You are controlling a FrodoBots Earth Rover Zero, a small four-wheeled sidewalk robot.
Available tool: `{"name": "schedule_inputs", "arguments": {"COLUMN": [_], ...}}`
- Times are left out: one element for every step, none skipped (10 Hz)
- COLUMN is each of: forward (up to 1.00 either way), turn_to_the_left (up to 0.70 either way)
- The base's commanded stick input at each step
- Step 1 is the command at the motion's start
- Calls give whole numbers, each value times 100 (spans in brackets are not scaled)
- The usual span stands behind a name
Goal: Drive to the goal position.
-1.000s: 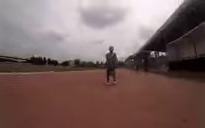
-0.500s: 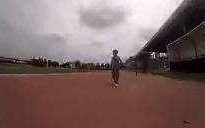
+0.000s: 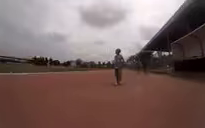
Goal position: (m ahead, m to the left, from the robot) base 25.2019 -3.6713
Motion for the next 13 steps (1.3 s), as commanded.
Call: {"name": "schedule_inputs", "arguments": {"forward": [70, 70, 70, 70, 70, 70, 70, 70, 70, 70, 70, 70, 70], "turn_to_the_left": [0, 0, 0, 0, 0, 0, 0, 0, 0, 0, 0, 0, 0]}}
